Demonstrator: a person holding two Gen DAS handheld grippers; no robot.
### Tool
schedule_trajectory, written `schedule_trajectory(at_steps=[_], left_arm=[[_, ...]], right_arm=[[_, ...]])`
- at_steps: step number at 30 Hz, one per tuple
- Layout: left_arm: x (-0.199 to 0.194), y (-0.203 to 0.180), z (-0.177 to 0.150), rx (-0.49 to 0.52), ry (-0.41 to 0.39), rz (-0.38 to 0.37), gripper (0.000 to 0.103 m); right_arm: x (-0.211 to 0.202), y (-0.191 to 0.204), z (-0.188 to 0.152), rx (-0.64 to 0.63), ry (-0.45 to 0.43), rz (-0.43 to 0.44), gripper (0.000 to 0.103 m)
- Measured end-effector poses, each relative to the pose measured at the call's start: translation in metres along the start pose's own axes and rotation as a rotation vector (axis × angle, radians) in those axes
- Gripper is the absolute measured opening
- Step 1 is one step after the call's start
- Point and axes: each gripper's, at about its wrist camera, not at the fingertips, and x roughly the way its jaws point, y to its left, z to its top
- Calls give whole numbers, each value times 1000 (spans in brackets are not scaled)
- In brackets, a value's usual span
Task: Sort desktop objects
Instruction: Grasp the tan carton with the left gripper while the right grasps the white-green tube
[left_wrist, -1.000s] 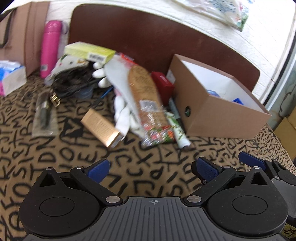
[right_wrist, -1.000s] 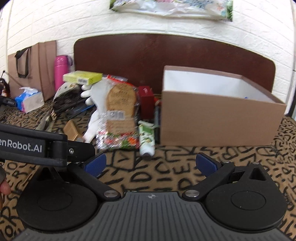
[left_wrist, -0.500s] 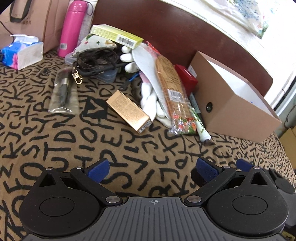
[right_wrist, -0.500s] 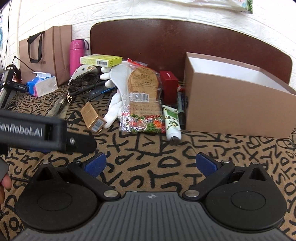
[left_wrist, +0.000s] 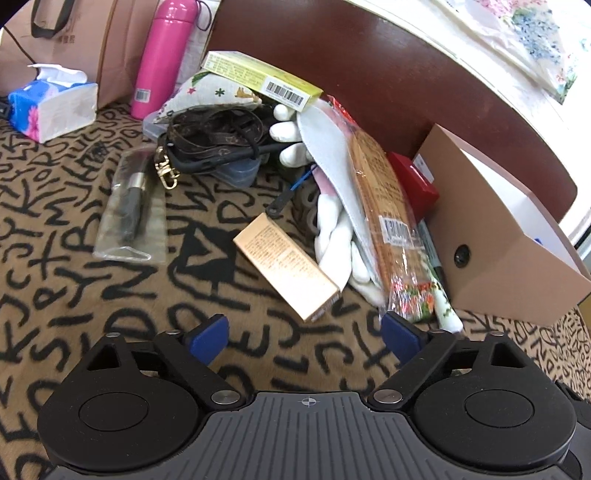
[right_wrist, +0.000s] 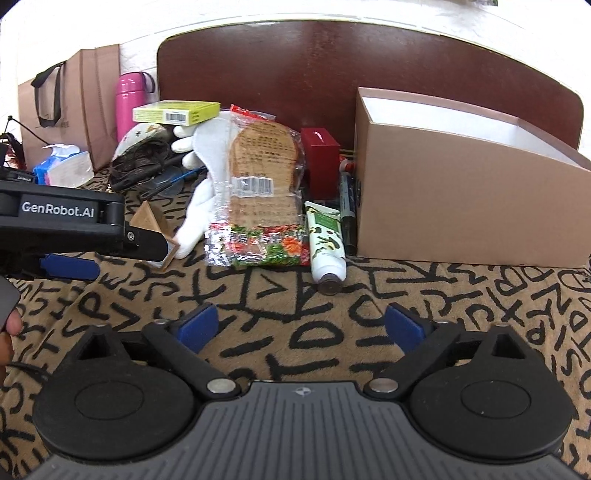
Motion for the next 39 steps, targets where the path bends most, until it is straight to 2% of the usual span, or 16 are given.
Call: schedule_trajectory(at_steps=[6, 12, 15, 19, 22, 23, 25, 27, 29, 39], left_arm=[[16, 3, 12, -43, 3, 8, 89], [28, 6, 20, -79, 0, 15, 88], [32, 6, 22, -66, -5, 24, 84], [37, 6, 24, -40, -6, 34, 71], [37, 7, 24, -24, -6, 31, 51], [37, 8, 24, -20, -2, 26, 47], [36, 8, 24, -11, 4, 15, 44], [33, 7, 23, 8, 16, 1, 40], [30, 5, 22, 32, 34, -17, 35], [4, -2, 2, 146, 113, -72, 34]], right_arm=[[14, -9, 6, 16, 11, -18, 80], [27, -15, 11, 24, 16, -21, 73], [33, -17, 13, 26, 21, -17, 70], [40, -18, 16, 28, 23, -20, 66], [46, -19, 19, 32, 22, -25, 61], [47, -19, 20, 33, 23, -24, 59], [49, -20, 21, 33, 25, -22, 53], [50, -20, 22, 28, 26, -21, 37], [48, -20, 22, 20, 27, -10, 29], [20, -23, 9, -4, 52, 22, 29]])
